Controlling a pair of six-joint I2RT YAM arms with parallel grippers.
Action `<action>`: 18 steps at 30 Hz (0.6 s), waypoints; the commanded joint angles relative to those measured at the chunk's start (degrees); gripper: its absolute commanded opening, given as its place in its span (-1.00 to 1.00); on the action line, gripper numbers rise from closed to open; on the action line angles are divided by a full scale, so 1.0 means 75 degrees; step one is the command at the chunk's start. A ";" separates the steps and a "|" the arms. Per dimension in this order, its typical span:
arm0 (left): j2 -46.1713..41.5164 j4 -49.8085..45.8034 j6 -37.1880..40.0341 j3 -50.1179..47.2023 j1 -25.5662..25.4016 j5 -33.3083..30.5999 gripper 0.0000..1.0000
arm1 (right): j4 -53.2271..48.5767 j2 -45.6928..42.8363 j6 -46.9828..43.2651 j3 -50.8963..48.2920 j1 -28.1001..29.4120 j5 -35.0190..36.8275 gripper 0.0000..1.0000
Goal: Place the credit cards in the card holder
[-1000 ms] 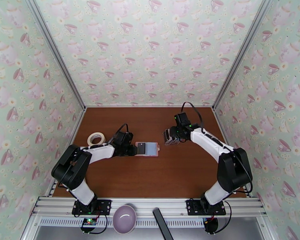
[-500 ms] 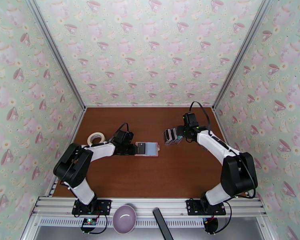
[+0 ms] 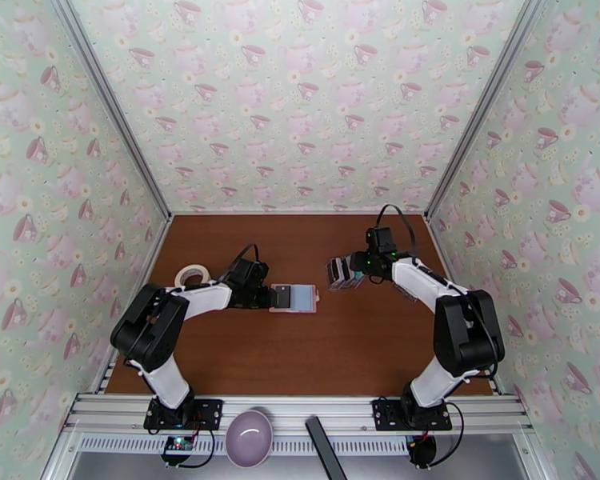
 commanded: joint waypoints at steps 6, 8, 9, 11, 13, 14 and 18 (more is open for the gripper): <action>0.0652 0.0299 -0.0029 -0.0033 -0.0067 0.0202 -0.28 | 0.0299 0.0008 0.0145 -0.0528 -0.0064 -0.0065 0.13; 0.0650 0.0316 -0.0041 -0.0036 -0.0069 0.0208 -0.29 | 0.0376 0.0018 0.0174 -0.0625 -0.0063 -0.0127 0.13; 0.0661 0.0324 -0.0041 -0.0033 -0.0067 0.0208 -0.29 | 0.0407 0.0037 0.0175 -0.0658 -0.0063 -0.0154 0.13; 0.0656 0.0343 -0.0065 -0.0047 -0.0070 0.0213 -0.29 | 0.0436 0.0084 0.0180 -0.0706 -0.0066 -0.0156 0.12; 0.0641 0.0361 -0.0087 -0.0068 -0.0069 0.0228 -0.29 | 0.0468 0.0098 0.0193 -0.0736 -0.0075 -0.0140 0.12; 0.0634 0.0373 -0.0087 -0.0076 -0.0078 0.0246 -0.29 | 0.0475 0.0082 0.0192 -0.0742 -0.0094 -0.0136 0.12; 0.0611 0.0375 -0.0088 -0.0094 -0.0077 0.0243 -0.29 | 0.0370 -0.0003 0.0170 -0.0677 -0.0171 -0.0070 0.11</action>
